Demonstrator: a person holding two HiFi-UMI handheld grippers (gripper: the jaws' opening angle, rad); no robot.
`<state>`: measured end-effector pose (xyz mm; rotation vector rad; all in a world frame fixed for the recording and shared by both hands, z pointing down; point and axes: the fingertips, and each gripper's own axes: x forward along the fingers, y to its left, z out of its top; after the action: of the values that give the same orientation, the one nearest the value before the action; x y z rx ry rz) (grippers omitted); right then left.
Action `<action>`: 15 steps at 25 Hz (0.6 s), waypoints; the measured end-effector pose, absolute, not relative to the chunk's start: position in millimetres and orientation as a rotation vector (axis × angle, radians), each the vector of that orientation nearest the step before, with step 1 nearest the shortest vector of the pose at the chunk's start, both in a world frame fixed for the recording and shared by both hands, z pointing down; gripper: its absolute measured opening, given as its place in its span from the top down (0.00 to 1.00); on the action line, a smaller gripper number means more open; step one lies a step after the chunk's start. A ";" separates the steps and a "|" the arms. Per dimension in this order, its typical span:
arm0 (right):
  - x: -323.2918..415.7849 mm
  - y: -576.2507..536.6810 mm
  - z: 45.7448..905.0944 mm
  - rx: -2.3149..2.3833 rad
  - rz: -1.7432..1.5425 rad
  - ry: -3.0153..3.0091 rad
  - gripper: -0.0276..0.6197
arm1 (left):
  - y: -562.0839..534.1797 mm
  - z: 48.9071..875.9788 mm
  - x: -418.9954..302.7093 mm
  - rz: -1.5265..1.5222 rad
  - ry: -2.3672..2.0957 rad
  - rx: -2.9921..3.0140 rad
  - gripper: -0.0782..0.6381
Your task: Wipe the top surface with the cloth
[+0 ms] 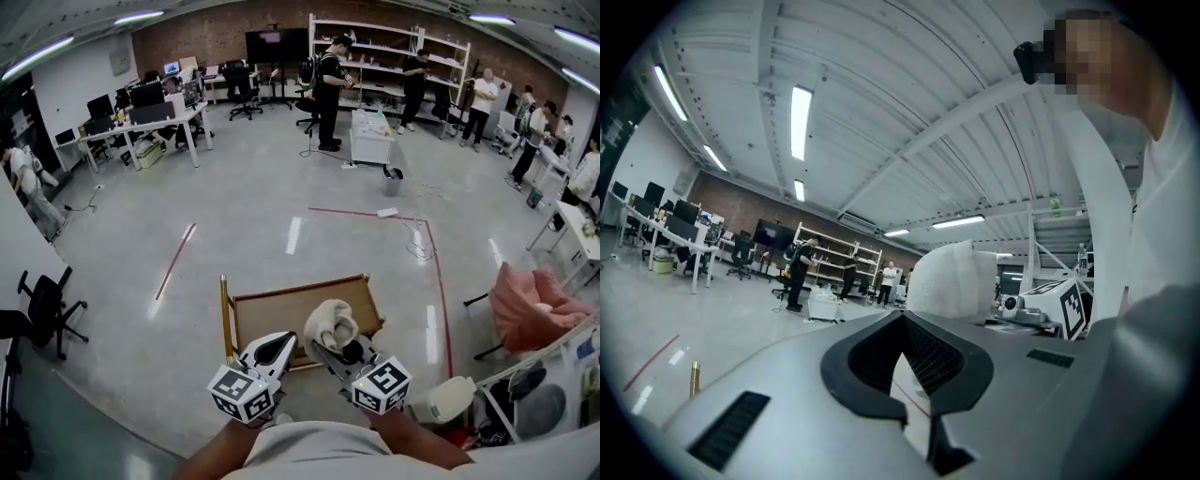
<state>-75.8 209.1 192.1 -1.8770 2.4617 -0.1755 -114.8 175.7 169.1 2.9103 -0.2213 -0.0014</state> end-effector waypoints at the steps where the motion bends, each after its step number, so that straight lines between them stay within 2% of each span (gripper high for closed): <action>1: -73.8 220.1 194.7 -1.871 -0.188 2.468 0.80 | 187.0 170.3 -112.9 -0.006 -0.231 2.909 0.88; 15: -42.4 308.7 200.2 -1.868 -0.209 2.482 0.80 | 276.8 176.2 -82.9 -0.020 -0.255 2.890 0.88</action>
<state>-42.4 308.7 200.2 -1.8677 2.4817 -0.2085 -82.9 276.8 176.2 2.8902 -0.2554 -0.0203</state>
